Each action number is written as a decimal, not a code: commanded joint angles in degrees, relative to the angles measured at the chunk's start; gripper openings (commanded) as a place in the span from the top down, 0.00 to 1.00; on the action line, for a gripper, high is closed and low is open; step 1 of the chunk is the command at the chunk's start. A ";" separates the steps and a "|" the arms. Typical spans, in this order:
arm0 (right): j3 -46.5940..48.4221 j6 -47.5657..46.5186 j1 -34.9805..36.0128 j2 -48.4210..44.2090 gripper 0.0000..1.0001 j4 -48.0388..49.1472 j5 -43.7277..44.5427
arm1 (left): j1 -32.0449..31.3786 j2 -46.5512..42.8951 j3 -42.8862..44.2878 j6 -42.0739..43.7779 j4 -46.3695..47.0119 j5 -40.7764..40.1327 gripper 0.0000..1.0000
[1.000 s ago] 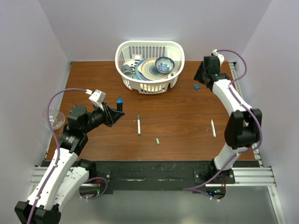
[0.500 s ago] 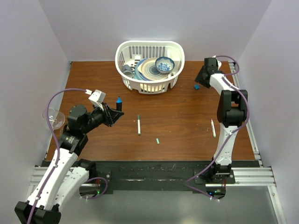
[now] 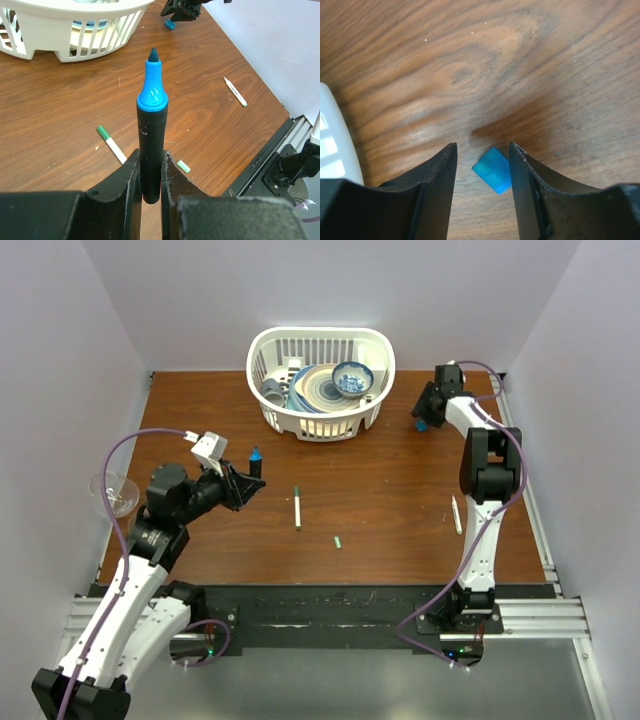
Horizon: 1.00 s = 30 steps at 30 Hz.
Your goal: Insert the pens into the pen caps
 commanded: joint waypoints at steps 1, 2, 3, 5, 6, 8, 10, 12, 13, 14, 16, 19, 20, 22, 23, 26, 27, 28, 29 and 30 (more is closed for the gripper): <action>-0.38 -2.52 0.01 -1.38 0.53 3.29 -3.22 | -0.14 0.00 0.30 1.22 0.98 0.20 1.00; -0.82 -3.05 0.01 -1.38 0.54 3.55 -3.14 | -0.05 0.08 0.30 1.30 0.98 0.28 1.00; -0.91 -3.57 0.01 -1.29 0.55 3.90 -5.40 | -0.05 0.09 0.21 1.22 1.07 0.37 1.00; -0.65 -4.98 0.01 -0.94 0.57 3.73 -6.73 | -0.05 0.09 0.21 1.22 1.07 0.46 1.00; -0.56 -5.42 0.01 -0.51 0.58 3.38 -7.43 | -0.05 0.09 0.21 1.21 1.15 0.55 1.00; -0.65 -6.30 0.01 -0.15 0.60 3.12 -8.75 | -0.05 0.00 0.21 1.21 1.07 0.64 1.00; -0.56 -6.92 0.01 0.46 0.61 2.33 -9.90 | -0.05 0.00 0.21 1.21 1.16 0.72 1.00; -0.91 -7.18 0.10 0.47 0.61 1.71 -10.34 | -0.05 0.00 0.21 1.21 1.16 0.72 1.00; -1.17 -7.18 -0.07 0.21 0.62 1.53 -10.60 | -0.05 0.00 0.21 1.21 1.24 0.72 1.00; -1.61 -7.27 0.10 0.03 0.62 1.36 -10.52 | -0.05 0.00 0.12 1.21 1.16 0.72 1.00; -2.49 -7.62 0.10 -1.19 0.62 1.01 -10.78 | -0.05 0.17 0.21 1.13 1.24 0.90 1.00; -4.51 -8.32 0.10 -2.69 0.62 0.92 -11.22 | -0.05 0.00 0.21 1.13 1.24 0.90 1.00; -4.77 -8.59 0.10 -2.87 0.62 0.57 -11.31 | -0.05 0.00 0.21 1.13 1.24 0.90 1.00; -5.30 -9.20 0.28 -3.66 0.62 -0.57 -11.31 | -0.05 -0.09 0.12 1.13 1.24 0.81 1.00; -6.26 -9.46 0.19 -4.80 0.62 -0.75 -11.40 | -0.05 -0.09 0.21 1.13 1.24 0.90 1.00; -8.46 -10.25 0.28 -6.99 0.62 -1.10 -11.40 | -0.05 -0.09 0.12 1.04 1.33 1.08 1.00; -8.99 -10.95 0.28 -7.53 0.62 -1.36 -11.83 | -0.05 -0.09 0.12 1.04 1.33 1.16 1.00; -9.43 -11.31 0.28 -7.97 0.62 -1.54 -12.10 | -0.05 -0.09 0.12 1.04 1.42 1.08 1.00; -10.31 -11.57 0.28 -8.41 0.62 -1.72 -12.10 | -0.05 -0.09 0.12 1.04 1.42 1.08 1.00; -10.58 -12.01 0.28 -9.11 0.63 -2.76 -11.40 | -0.05 -0.18 0.12 1.04 1.33 1.08 1.00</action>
